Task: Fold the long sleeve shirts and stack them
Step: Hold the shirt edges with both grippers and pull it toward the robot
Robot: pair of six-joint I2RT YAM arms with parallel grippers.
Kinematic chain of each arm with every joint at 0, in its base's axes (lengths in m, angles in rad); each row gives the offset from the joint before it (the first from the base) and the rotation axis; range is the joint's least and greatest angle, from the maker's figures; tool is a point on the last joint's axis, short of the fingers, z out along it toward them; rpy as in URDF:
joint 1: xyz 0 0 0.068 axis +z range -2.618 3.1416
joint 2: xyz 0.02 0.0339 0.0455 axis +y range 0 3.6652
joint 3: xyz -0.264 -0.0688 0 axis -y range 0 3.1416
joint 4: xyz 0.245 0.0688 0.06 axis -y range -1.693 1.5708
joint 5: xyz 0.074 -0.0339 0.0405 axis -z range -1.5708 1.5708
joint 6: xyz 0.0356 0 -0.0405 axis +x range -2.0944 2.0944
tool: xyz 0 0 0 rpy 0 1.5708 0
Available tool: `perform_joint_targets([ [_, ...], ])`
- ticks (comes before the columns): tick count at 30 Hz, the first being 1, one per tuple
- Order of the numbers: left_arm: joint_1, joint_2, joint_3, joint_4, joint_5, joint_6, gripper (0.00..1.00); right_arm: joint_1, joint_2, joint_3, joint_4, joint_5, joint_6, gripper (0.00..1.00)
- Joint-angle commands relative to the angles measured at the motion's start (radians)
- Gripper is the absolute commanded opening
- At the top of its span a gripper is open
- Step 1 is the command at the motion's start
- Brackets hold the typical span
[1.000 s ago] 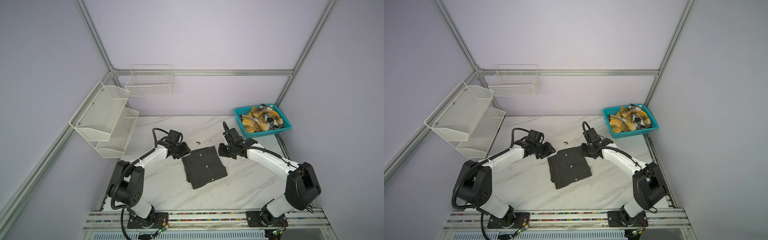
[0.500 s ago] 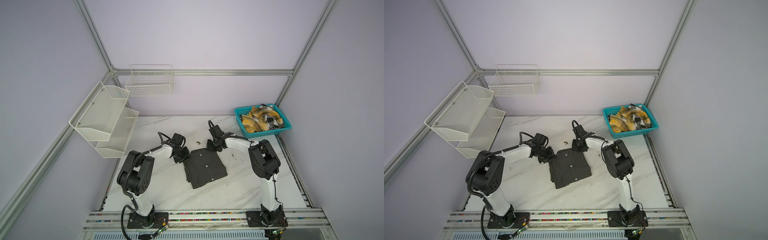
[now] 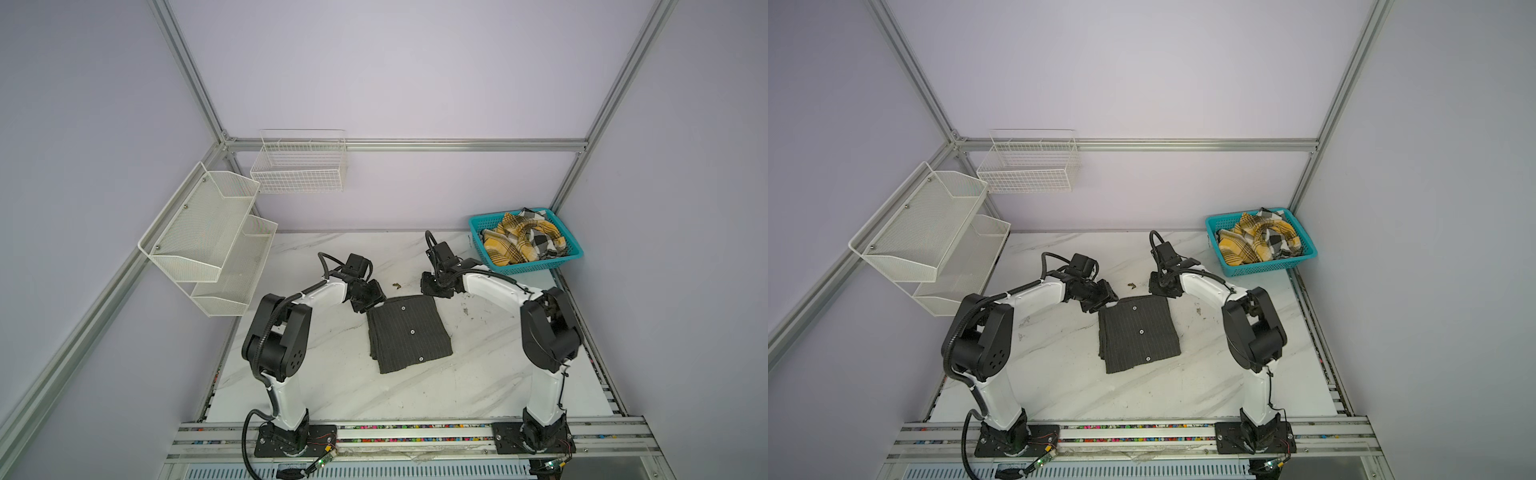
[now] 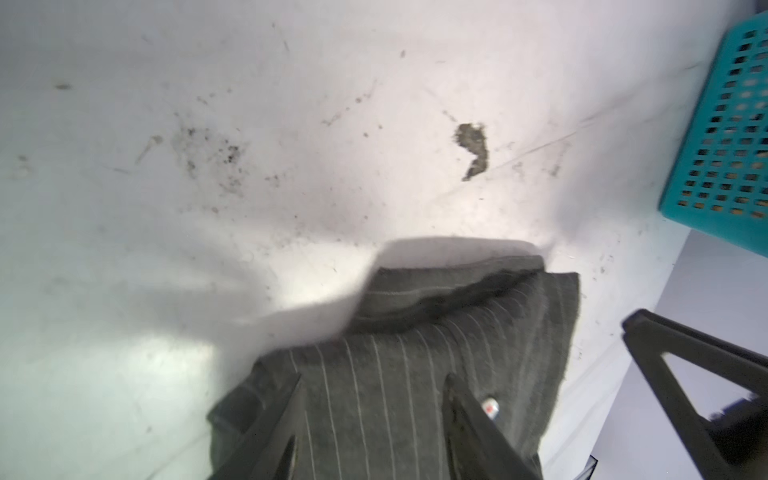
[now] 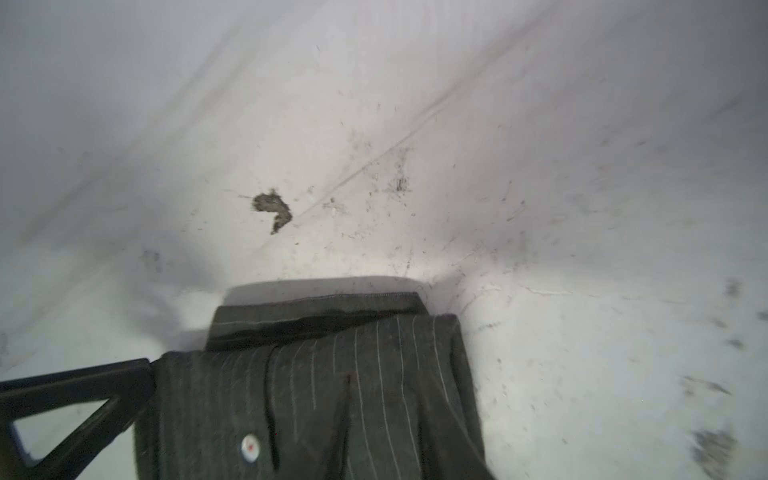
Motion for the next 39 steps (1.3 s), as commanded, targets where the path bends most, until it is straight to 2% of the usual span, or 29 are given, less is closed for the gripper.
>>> perform_joint_targets([
  [1,-0.066,-0.189,-0.027,-0.005,-0.008,-0.043,0.51,0.014,-0.184,-0.109,-0.095,0.019,-0.023,0.25],
  [6,-0.233,-0.345,-0.178,-0.047,-0.07,-0.14,0.46,0.038,-0.344,-0.298,-0.092,-0.015,-0.006,0.13],
  [10,-0.299,-0.4,-0.308,0.0,-0.076,-0.235,0.37,0.049,-0.389,-0.407,-0.046,-0.058,0.015,0.1],
  [13,-0.309,-0.406,-0.381,0.054,-0.065,-0.277,0.32,0.064,-0.371,-0.473,-0.01,-0.078,0.024,0.07],
  [18,-0.308,-0.384,-0.421,0.121,-0.06,-0.293,0.31,0.068,-0.357,-0.577,0.04,-0.085,0.044,0.01],
  [22,-0.307,-0.291,-0.433,0.16,-0.05,-0.288,0.3,0.097,-0.348,-0.664,0.085,-0.083,0.065,0.0],
  [24,-0.299,-0.248,-0.441,0.165,-0.052,-0.284,0.26,0.1,-0.338,-0.694,0.091,-0.071,0.078,0.0],
  [28,-0.291,-0.214,-0.466,0.151,-0.069,-0.278,0.24,0.107,-0.361,-0.7,0.08,-0.064,0.101,0.0],
  [32,-0.267,-0.231,-0.475,0.153,-0.056,-0.245,0.28,0.131,-0.404,-0.63,-0.008,-0.042,0.105,0.0],
  [35,-0.263,-0.332,-0.428,0.098,-0.069,-0.219,0.46,0.131,-0.444,-0.546,-0.112,0.037,0.097,0.02],
  [37,-0.26,-0.444,-0.394,0.01,-0.136,-0.207,0.59,0.131,-0.463,-0.5,-0.147,0.061,0.119,0.04],
  [39,-0.24,-0.527,-0.383,-0.081,-0.196,-0.227,0.67,0.131,-0.46,-0.475,-0.153,0.054,0.12,0.06],
])
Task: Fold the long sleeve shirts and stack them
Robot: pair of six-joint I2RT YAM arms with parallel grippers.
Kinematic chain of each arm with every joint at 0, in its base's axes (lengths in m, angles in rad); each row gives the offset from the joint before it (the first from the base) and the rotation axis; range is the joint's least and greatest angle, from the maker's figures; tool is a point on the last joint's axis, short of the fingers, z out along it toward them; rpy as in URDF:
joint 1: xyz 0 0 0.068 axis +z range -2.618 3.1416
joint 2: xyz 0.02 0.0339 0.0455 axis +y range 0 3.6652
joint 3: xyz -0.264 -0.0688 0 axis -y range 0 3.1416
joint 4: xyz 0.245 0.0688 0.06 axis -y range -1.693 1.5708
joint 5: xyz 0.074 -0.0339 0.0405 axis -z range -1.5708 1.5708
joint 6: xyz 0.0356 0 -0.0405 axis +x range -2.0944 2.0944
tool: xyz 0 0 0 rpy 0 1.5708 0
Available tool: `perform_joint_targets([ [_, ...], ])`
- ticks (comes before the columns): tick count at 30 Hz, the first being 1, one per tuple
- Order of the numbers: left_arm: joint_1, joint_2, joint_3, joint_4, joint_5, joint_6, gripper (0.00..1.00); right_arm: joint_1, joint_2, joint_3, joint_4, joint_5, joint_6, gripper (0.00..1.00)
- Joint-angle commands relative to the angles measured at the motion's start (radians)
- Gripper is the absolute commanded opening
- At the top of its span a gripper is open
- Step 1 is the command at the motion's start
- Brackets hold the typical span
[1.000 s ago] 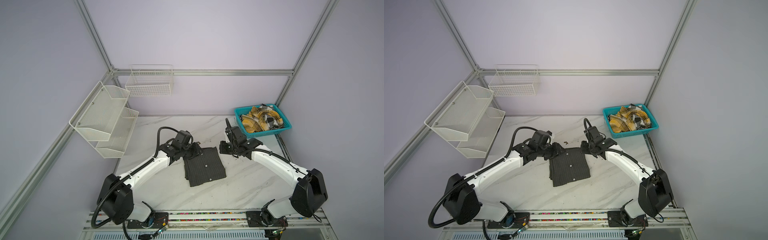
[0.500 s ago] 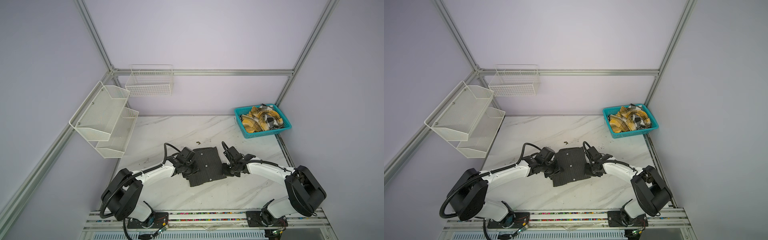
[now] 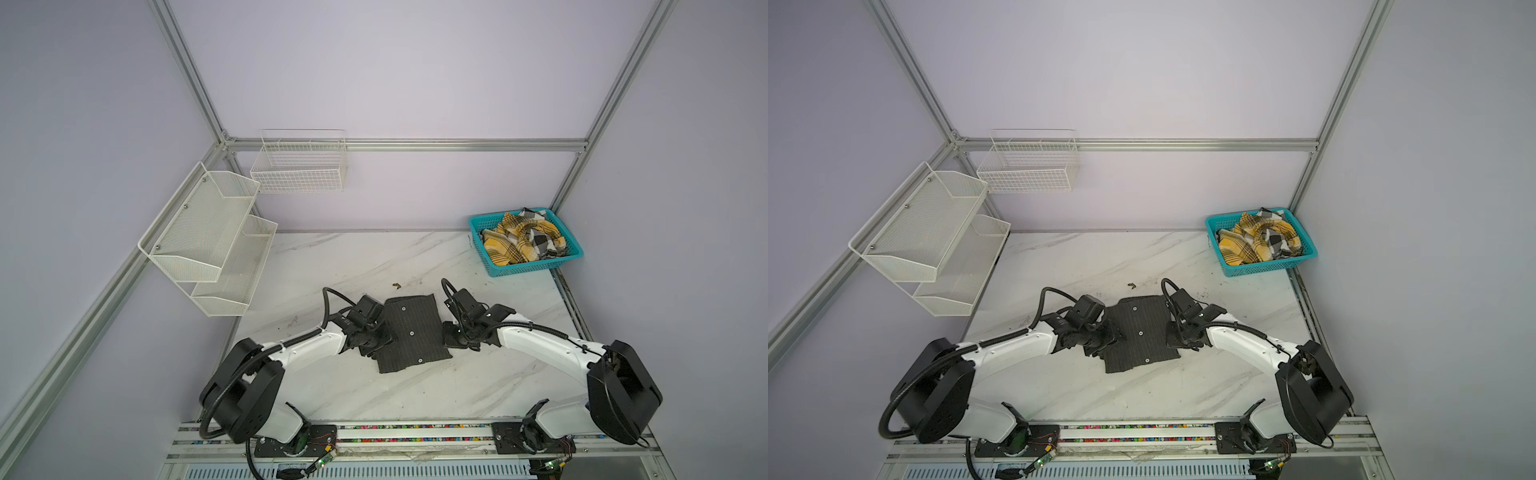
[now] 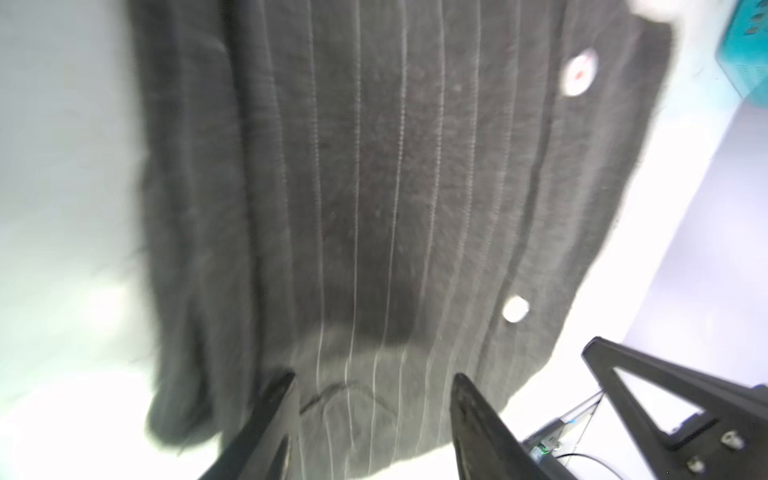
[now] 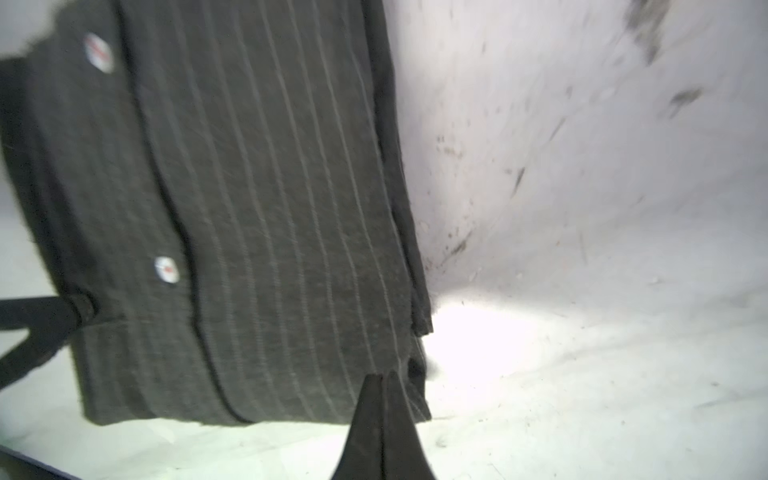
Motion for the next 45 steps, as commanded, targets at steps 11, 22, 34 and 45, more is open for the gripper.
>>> perform_joint_targets([
  [11,0.142,-0.188,-0.197,0.117,0.095,-0.042,0.76,0.004,0.136,0.024,0.069,-0.082,0.006,0.06],
  [22,0.166,-0.055,-0.236,0.299,0.2,-0.068,0.59,0.005,0.177,-0.045,0.127,-0.102,0.033,0.05],
  [34,0.16,0.055,-0.221,0.352,0.239,-0.065,0.47,0.005,0.195,-0.046,0.148,-0.106,0.046,0.04],
  [45,0.157,-0.035,-0.197,0.426,0.253,-0.115,0.04,0.005,0.171,0.02,0.111,-0.116,0.083,0.04],
])
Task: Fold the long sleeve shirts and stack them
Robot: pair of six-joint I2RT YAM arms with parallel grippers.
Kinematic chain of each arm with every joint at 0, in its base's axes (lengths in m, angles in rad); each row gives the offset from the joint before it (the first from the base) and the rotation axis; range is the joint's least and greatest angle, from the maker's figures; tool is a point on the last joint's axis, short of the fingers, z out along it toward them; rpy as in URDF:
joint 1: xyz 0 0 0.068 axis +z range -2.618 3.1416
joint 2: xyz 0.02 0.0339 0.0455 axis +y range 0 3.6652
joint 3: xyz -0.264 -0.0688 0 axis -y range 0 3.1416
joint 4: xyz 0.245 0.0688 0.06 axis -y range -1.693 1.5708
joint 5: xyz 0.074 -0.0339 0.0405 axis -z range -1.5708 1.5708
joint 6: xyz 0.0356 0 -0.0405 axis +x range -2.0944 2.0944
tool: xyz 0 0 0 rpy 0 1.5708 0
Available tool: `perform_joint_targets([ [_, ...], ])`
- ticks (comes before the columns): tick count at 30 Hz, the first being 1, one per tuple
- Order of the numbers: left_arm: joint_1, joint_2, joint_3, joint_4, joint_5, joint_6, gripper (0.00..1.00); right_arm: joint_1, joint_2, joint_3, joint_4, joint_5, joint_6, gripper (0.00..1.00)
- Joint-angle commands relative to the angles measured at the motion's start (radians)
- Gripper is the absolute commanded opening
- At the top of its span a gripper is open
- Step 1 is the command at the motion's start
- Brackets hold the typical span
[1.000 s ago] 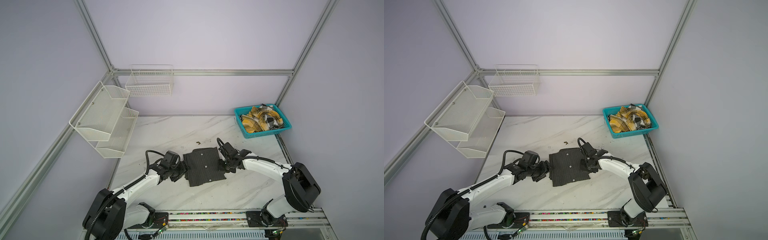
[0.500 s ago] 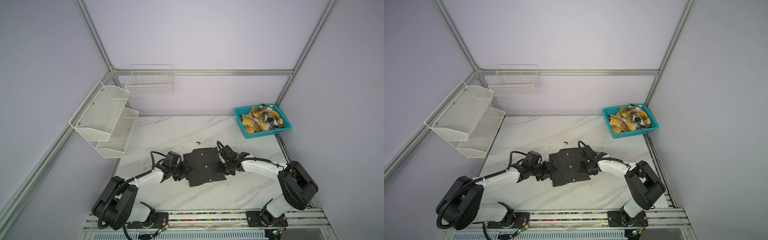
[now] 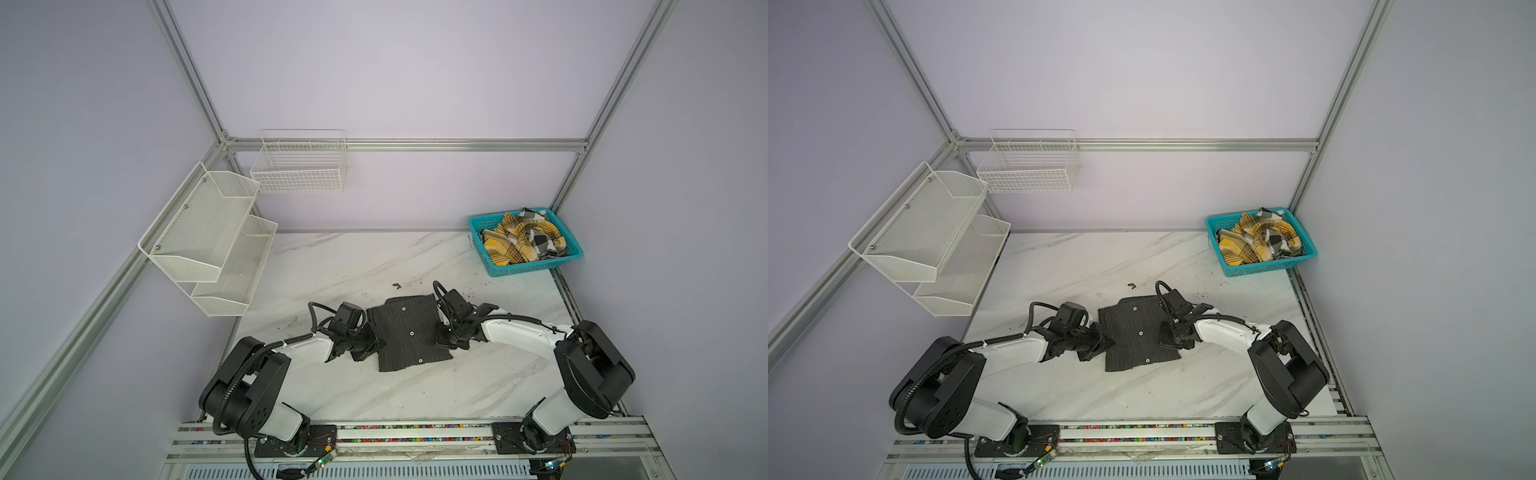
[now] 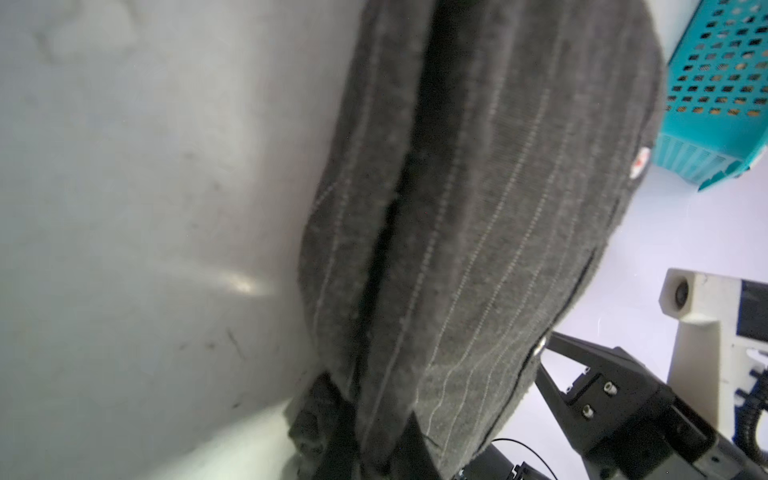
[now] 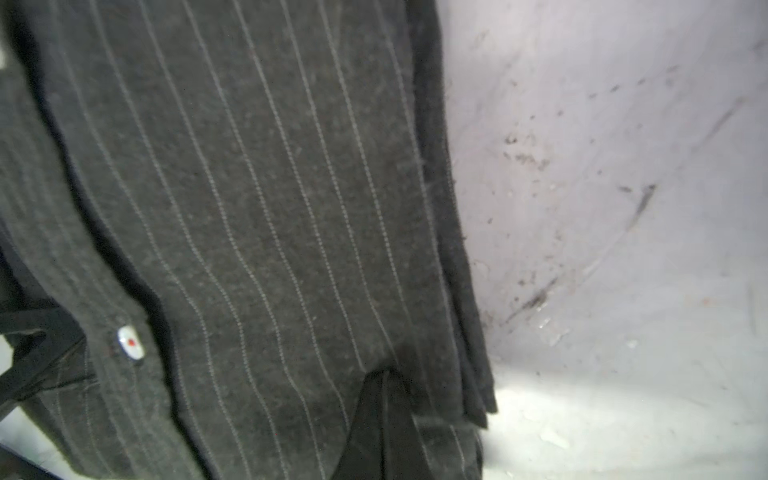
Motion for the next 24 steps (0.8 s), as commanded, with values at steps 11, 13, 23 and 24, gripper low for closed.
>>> perform_joint_targets([
  [11,0.047,0.117,-0.1,0.305,0.144,-0.057,0.0,0.005,-0.006,0.076,-0.064,0.018,0.013,0.07],
  [13,0.063,0.199,-0.147,0.471,0.191,-0.103,0.0,0.005,-0.008,0.092,-0.071,0.02,0.013,0.07],
  [23,0.095,0.022,-0.125,0.201,0.111,0.025,0.51,-0.01,0.098,0.207,-0.056,0.039,-0.028,0.14],
  [24,0.097,-0.019,-0.1,0.118,0.083,0.055,0.55,-0.014,0.116,0.226,-0.055,0.039,-0.032,0.14],
])
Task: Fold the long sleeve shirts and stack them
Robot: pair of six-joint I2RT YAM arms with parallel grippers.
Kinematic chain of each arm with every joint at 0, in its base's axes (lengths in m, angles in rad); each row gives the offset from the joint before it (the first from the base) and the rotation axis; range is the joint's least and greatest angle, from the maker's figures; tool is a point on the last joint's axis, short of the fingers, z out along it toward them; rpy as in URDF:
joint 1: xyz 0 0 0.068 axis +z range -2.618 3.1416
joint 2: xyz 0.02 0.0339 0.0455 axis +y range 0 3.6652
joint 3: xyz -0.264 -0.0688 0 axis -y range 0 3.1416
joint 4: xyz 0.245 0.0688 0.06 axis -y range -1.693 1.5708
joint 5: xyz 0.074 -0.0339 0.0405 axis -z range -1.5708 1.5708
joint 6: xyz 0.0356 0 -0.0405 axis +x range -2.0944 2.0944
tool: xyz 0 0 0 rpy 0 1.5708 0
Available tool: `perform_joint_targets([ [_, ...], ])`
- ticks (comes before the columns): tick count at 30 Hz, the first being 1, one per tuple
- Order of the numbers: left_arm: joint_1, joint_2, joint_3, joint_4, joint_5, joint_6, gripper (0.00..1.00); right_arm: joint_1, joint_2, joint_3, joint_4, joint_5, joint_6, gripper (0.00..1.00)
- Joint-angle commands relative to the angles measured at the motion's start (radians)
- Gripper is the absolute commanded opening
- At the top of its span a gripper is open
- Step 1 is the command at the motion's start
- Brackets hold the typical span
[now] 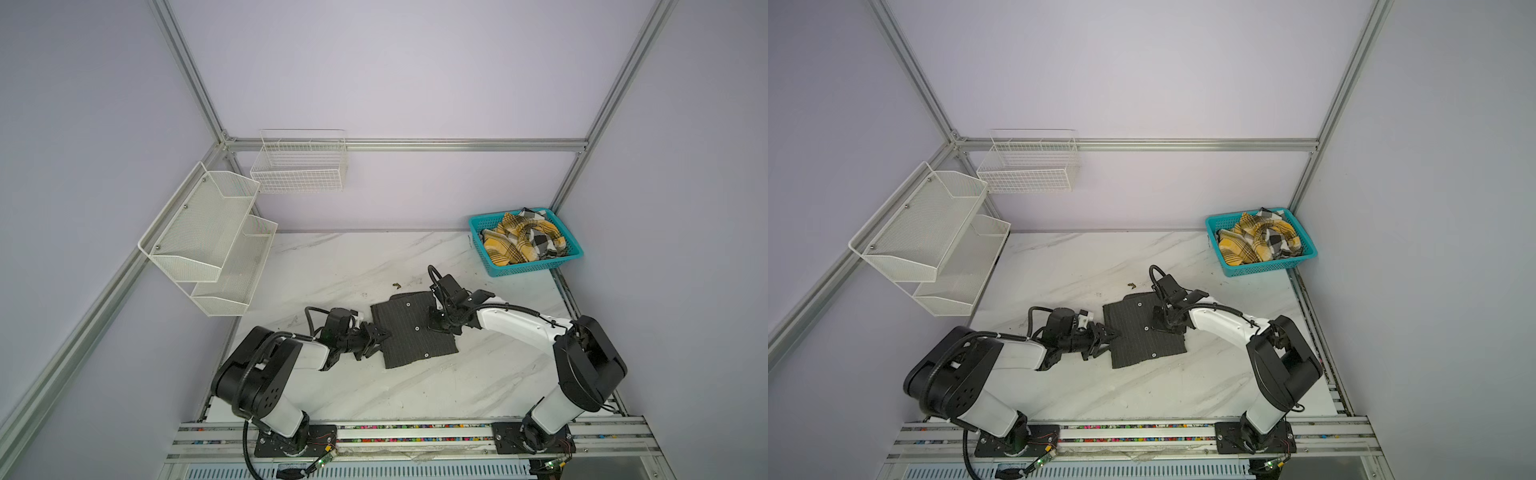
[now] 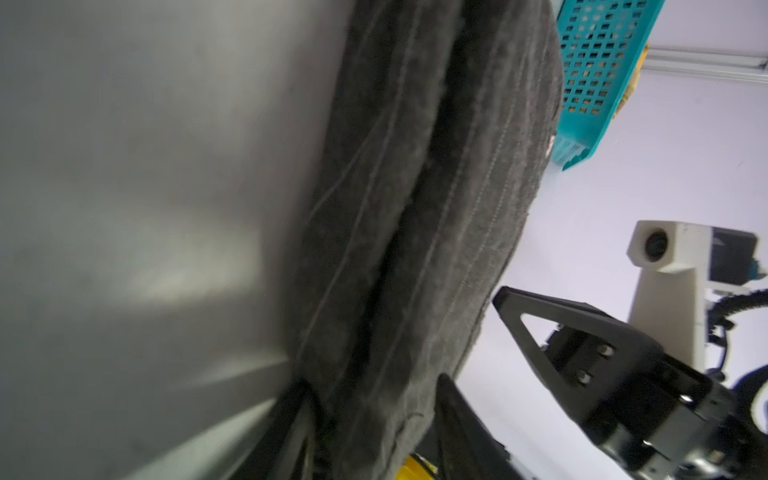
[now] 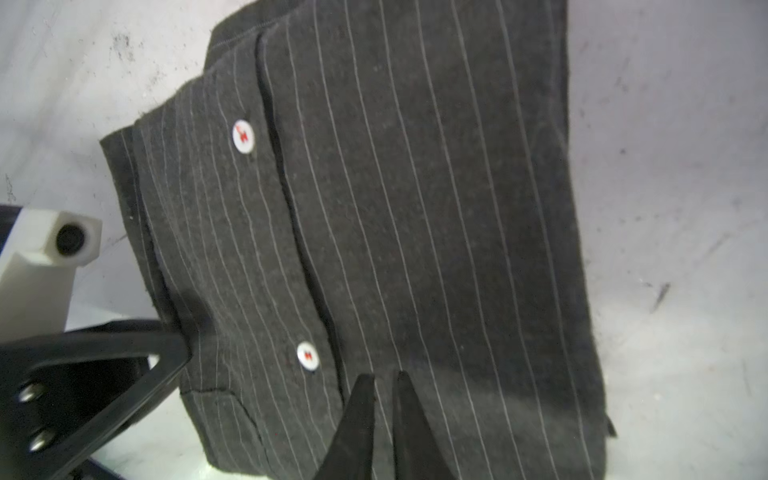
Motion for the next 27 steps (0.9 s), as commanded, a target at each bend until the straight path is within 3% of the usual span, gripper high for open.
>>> perform_joint_targets([
  [1,0.011,-0.159,0.089,-0.382,-0.127,0.132,0.59,-0.012,0.055,0.055,-0.014,0.024,-0.027,0.14],
  [5,0.013,-0.26,0.219,-0.667,-0.256,0.197,0.6,-0.028,0.132,0.093,0.004,0.007,-0.037,0.12],
  [7,0.006,-0.259,0.257,-0.679,-0.253,0.183,0.52,-0.028,0.152,0.112,0.003,0.001,-0.041,0.11],
  [9,-0.015,-0.233,0.29,-0.659,-0.244,0.17,0.51,-0.03,0.15,0.126,-0.001,0.006,-0.038,0.11],
  [14,-0.05,-0.089,0.39,-0.575,-0.208,0.177,0.53,-0.077,0.137,0.156,-0.017,0.002,-0.047,0.13],
  [18,-0.044,0.061,0.52,-0.559,-0.173,0.188,0.45,-0.114,0.162,0.216,-0.026,-0.014,-0.069,0.13],
  [27,0.009,0.318,0.8,-0.676,-0.217,0.302,0.35,-0.196,0.342,0.353,0.018,-0.02,-0.148,0.11],
])
